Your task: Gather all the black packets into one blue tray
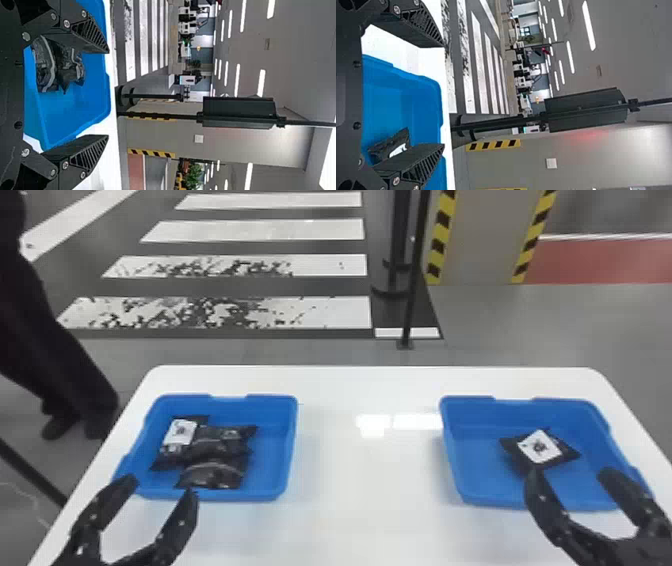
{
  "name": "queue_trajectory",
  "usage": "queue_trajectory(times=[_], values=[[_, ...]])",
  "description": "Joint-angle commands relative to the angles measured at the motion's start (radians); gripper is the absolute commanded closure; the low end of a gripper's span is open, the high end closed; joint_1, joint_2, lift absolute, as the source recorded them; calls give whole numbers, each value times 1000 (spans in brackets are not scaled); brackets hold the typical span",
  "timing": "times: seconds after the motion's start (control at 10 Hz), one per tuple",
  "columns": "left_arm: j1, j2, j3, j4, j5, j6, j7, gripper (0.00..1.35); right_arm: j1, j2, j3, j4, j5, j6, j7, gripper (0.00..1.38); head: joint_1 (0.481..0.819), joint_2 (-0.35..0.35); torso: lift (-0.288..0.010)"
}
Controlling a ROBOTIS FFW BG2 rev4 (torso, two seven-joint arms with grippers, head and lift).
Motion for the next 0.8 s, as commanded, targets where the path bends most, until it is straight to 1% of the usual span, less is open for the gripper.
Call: queue_trajectory(times=[0.0, 0.1, 0.2, 0.3, 0.5, 0.7], values=[[-4, 3, -18, 0, 10, 12, 0, 298, -70, -18, -1, 7, -2, 132, 29, 130, 695, 53, -110], [-7, 11, -26, 0, 20, 15, 0, 298, -127, -27, -3, 31, -12, 259, 75, 130, 695, 57, -110], [-4, 11, -30, 0, 22, 15, 0, 298, -181, -32, -3, 66, -12, 350, 116, 130, 695, 66, -110], [-7, 12, -34, 0, 28, 17, 0, 298, -230, -32, -3, 98, -2, 414, 138, 130, 695, 70, -110], [-9, 18, -46, 0, 36, 22, 0, 298, -333, -33, -13, 176, 6, 483, 150, 130, 695, 76, -110], [-14, 24, -60, 0, 40, 27, 0, 300, -458, -46, -39, 294, 12, 547, 166, 130, 695, 47, -110]])
